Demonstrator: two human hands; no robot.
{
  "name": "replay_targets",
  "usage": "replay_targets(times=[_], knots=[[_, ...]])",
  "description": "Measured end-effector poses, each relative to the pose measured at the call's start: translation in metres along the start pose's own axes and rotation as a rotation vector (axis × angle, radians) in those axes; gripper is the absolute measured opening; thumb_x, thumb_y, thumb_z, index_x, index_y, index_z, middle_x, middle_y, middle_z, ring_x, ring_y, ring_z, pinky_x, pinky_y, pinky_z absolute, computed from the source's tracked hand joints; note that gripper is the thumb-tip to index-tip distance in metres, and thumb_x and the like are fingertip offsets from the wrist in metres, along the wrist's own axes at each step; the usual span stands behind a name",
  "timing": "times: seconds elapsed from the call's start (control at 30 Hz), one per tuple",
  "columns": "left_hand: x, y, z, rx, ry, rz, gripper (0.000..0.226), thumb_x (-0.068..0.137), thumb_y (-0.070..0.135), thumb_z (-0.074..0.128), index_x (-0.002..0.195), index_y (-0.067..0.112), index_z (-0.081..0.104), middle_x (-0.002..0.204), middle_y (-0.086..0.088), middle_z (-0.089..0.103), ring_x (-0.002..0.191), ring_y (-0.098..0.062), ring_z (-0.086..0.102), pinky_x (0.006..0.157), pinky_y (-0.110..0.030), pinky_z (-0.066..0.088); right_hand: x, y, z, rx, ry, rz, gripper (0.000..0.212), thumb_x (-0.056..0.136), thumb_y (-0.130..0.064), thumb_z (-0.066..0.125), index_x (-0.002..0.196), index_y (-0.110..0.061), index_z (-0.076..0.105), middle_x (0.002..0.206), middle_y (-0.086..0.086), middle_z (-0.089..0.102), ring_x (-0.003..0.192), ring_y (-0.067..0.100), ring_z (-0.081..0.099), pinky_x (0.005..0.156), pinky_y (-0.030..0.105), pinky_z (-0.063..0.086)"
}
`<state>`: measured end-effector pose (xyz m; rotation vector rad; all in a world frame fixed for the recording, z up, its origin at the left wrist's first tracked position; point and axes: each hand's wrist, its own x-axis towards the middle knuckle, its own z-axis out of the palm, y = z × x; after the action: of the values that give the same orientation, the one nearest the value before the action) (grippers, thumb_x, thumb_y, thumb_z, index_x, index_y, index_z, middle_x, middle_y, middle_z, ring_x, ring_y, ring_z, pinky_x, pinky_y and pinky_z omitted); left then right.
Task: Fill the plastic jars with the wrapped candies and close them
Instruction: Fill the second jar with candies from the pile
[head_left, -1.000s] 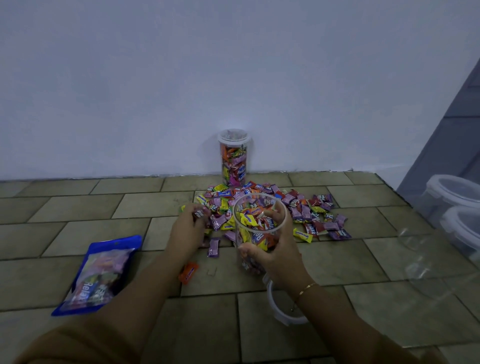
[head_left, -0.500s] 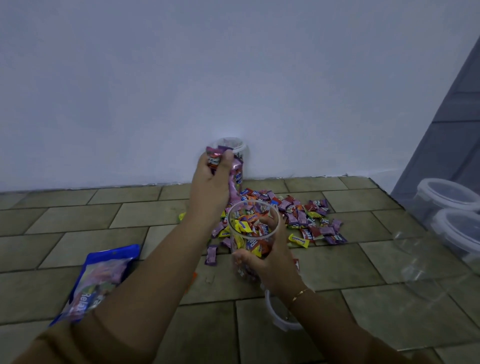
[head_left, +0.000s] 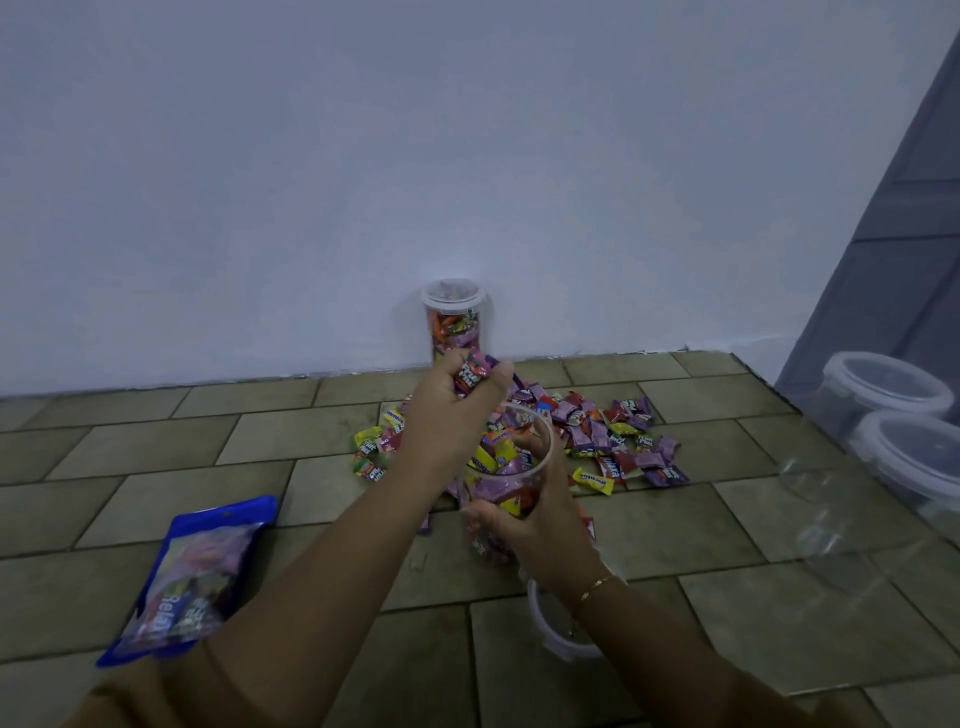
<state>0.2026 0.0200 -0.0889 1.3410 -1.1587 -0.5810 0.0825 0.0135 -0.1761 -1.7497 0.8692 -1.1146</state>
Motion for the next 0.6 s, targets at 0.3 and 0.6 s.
replay_targets(times=[0.3, 0.6], knots=[[-0.014, 0.0, -0.001, -0.05, -0.101, 0.014, 0.016, 0.077, 0.047, 0.06, 0.084, 0.035, 0.067, 0.081, 0.016, 0.069, 0.08, 0.01, 0.062, 0.069, -0.006, 0.046, 0.0, 0.001, -0.001, 0.013, -0.008, -0.005, 0.097, 0.063, -0.028, 0.085, 0.139, -0.018, 0.027, 0.128, -0.021, 0.041, 0.115, -0.02, 0.039, 0.094, 0.0, 0.032], [-0.015, -0.003, -0.002, -0.011, -0.196, -0.045, 0.038, 0.076, 0.052, 0.054, 0.106, 0.03, 0.061, 0.099, 0.021, 0.061, 0.085, 0.02, 0.055, 0.068, 0.003, 0.04, -0.001, 0.001, -0.002, 0.021, -0.006, 0.015, 0.094, 0.065, -0.015, 0.083, 0.136, -0.028, 0.022, 0.127, -0.027, 0.036, 0.114, -0.026, 0.035, 0.09, -0.003, 0.032]])
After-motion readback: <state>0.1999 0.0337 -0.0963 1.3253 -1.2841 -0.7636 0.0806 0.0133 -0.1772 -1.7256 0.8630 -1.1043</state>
